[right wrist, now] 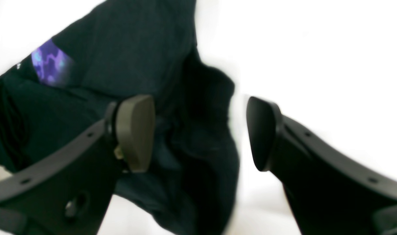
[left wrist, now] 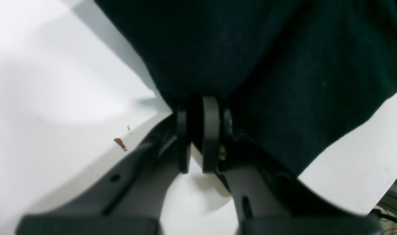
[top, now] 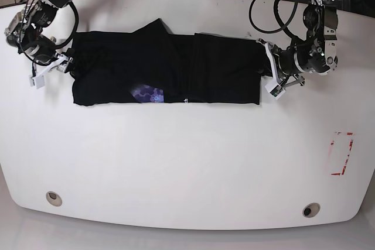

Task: Layout the t-shirt on the table in an organized manner, then fold the t-shirt properly
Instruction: 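Regrasp the strip ends with both grippers and pull them apart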

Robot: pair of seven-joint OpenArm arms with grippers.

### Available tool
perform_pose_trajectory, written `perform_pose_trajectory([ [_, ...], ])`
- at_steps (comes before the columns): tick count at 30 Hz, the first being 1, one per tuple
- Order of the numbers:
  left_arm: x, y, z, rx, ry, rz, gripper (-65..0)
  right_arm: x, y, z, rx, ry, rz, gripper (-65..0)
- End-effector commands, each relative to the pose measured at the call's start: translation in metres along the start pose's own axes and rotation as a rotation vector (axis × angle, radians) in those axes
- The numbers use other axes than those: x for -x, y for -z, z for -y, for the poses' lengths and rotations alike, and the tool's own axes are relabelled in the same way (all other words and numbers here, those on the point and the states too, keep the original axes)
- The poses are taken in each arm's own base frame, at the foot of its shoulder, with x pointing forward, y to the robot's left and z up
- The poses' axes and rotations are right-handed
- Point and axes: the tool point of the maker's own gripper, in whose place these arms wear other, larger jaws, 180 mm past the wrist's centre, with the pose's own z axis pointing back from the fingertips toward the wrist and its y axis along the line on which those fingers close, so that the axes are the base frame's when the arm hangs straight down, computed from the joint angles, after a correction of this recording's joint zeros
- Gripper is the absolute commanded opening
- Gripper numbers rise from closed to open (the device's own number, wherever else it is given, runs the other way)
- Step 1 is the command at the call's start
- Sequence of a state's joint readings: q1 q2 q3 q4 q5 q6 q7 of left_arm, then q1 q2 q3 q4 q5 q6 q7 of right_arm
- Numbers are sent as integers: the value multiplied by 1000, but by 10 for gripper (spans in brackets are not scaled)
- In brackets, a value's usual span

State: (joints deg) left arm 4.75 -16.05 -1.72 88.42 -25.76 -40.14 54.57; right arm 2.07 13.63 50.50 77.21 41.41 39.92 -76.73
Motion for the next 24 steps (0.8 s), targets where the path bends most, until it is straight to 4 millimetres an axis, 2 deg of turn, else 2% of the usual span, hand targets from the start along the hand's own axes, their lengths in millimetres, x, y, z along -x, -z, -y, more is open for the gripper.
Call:
perform_pose_trajectory([
  [1, 19, -3, -8, -37, 20, -98, -603, -17, -4, -4, -7, -36, 35, -233],
  [11, 19, -3, -8, -36, 20, -98, -603, -1, 19, -31, -73, -42, -7, -233],
  [19, 19, -3, -7, -34, 18, -98, -603, 0, 23, -36, -85, -34, 10, -236],
  [21, 19, -3, -7, -34, 18, -98, -603, -2, 25, -38, -91, -30, 26, -260],
  [24, 19, -3, -7, -35, 19, -99, -603, -4, 25, -38, -91, -29, 38, -338],
])
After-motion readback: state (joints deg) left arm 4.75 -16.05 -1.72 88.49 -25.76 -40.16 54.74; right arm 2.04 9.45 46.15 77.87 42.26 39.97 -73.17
